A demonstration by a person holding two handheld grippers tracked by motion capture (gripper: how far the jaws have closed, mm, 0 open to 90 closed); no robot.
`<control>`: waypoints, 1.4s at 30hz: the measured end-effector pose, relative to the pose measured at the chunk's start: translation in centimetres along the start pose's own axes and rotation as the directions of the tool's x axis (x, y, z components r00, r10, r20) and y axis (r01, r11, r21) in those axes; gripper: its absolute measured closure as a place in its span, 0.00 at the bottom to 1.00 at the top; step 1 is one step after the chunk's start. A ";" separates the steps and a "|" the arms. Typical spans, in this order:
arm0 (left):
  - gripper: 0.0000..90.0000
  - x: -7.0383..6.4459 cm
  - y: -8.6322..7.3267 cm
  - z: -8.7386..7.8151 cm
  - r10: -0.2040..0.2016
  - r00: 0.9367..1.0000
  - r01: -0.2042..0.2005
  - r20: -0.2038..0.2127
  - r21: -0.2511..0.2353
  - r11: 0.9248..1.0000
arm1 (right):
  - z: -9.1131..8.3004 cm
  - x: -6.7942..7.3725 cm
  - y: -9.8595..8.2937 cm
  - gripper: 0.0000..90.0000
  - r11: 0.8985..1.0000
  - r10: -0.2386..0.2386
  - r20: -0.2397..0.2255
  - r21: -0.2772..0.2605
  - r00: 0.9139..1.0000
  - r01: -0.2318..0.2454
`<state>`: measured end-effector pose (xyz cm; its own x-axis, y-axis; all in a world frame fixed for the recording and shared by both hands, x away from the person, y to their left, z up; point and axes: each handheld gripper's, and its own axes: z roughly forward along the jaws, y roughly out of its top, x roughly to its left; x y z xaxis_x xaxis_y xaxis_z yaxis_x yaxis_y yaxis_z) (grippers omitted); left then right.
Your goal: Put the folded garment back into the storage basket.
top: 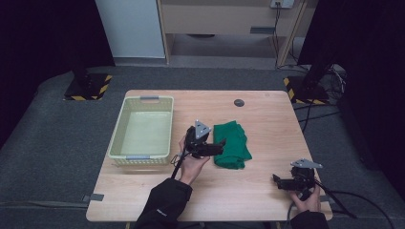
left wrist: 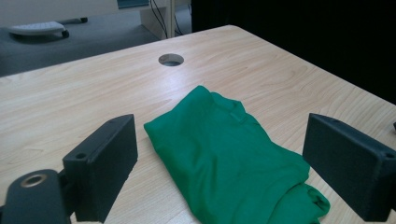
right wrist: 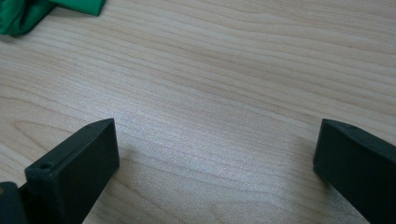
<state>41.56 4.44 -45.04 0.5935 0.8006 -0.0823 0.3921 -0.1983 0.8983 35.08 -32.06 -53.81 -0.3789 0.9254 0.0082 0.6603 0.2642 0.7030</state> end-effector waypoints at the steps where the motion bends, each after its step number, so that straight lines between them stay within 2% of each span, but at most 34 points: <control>1: 0.10 0.0 -0.1 0.2 -0.002 1.000 0.002 0.000 0.003 1.000 | 0.0 0.0 0.0 0.00 1.000 0.000 0.000 0.000 1.000 0.000; 18: 0.10 -0.2 -1.3 2.7 -0.029 1.000 0.029 -0.002 0.043 0.999 | 0.0 0.0 0.0 0.00 1.000 0.000 0.000 0.000 1.000 0.000; 29: 0.10 0.1 -1.8 3.9 -0.060 0.998 0.061 -0.015 0.052 0.997 | 0.0 0.0 0.0 0.00 1.000 -0.002 0.000 -0.001 1.000 0.002; 33: 0.10 0.1 -2.1 4.3 -0.062 0.998 0.063 -0.015 0.062 0.996 | 0.0 0.0 0.0 0.00 1.000 -0.001 0.000 -0.001 1.000 0.001; 37: 0.10 0.0 -2.2 4.8 -0.085 0.996 0.085 -0.003 0.062 0.994 | 0.0 0.0 0.0 0.00 1.000 -0.001 0.000 -0.001 1.000 0.001; 42: 0.10 -0.2 -2.5 5.4 -0.094 0.996 0.094 0.004 0.072 0.993 | 0.0 0.0 0.0 0.00 1.000 0.000 0.000 0.000 1.000 0.000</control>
<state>44.26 1.70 -49.61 0.5569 0.8133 -0.1686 0.4954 -0.1623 0.8534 35.08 -32.06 -53.81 -0.3790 0.9254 0.0083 0.6602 0.2640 0.7031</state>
